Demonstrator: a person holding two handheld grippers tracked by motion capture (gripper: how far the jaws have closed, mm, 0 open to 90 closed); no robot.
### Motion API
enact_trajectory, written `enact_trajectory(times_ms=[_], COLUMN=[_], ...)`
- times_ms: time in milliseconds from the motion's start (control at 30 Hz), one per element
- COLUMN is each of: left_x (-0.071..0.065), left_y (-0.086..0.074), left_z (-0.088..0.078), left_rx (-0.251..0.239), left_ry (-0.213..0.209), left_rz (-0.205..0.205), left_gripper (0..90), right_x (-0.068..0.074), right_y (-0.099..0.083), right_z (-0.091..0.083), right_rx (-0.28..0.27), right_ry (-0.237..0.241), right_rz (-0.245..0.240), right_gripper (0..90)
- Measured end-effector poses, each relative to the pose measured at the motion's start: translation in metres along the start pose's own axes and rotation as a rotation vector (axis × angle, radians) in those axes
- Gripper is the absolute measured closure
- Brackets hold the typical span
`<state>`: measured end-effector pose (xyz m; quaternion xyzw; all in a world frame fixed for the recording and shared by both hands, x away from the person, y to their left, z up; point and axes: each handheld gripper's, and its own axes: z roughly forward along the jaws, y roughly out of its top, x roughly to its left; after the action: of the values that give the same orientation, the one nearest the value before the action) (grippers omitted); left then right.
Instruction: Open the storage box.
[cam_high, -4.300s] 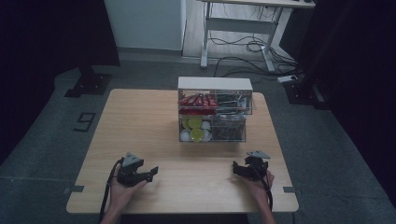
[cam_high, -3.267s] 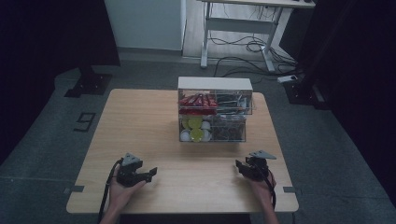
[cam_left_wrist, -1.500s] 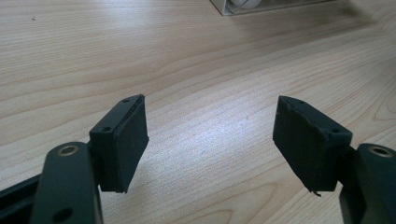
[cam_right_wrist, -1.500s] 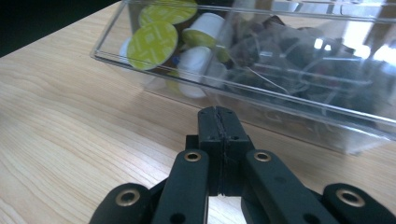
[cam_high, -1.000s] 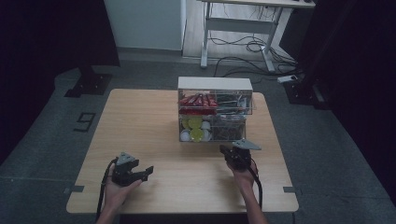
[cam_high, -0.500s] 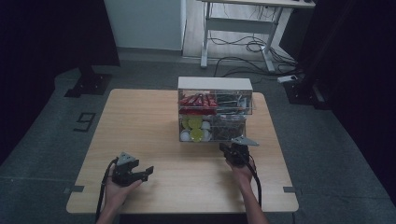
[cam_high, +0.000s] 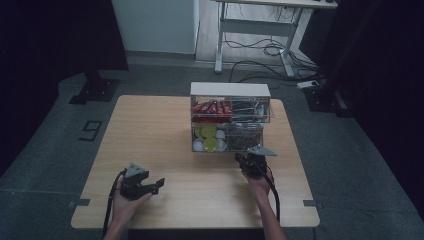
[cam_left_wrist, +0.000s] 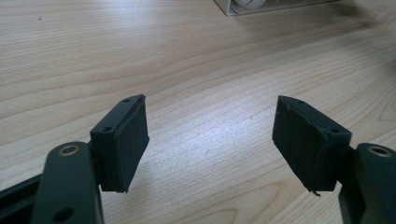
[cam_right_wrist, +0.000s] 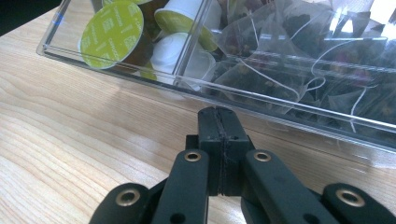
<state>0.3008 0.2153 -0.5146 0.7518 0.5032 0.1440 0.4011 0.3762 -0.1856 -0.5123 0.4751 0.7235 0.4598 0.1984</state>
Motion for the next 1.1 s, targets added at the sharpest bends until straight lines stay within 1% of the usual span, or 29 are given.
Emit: enact_trajectory(times_ms=[33, 200, 667, 800, 1100], left_x=[0.000, 0.000, -0.003, -0.003, -0.003], left_y=[0.000, 0.000, -0.001, -0.002, -0.002], left_z=[0.000, 0.001, 0.004, 0.006, 0.006], left_rx=[0.000, 0.003, 0.015, 0.022, 0.025], left_ry=[0.000, 0.000, 0.003, 0.004, 0.007], left_rz=[0.001, 0.002, 0.012, 0.008, 0.011], left_gripper=[27.0, 27.0, 27.0, 27.0, 27.1], right_x=[0.000, 0.000, 0.001, 0.002, 0.002], right_y=[0.000, 0.000, 0.002, 0.005, 0.007], right_z=[0.000, -0.001, -0.005, -0.008, -0.011], right_rx=[-0.006, -0.005, -0.015, -0.042, -0.055], right_ry=[0.001, -0.001, -0.003, -0.003, 0.003], right_rz=[0.001, 0.004, -0.005, -0.002, 0.002], right_gripper=[89.2, 89.2, 89.2, 89.2, 89.2])
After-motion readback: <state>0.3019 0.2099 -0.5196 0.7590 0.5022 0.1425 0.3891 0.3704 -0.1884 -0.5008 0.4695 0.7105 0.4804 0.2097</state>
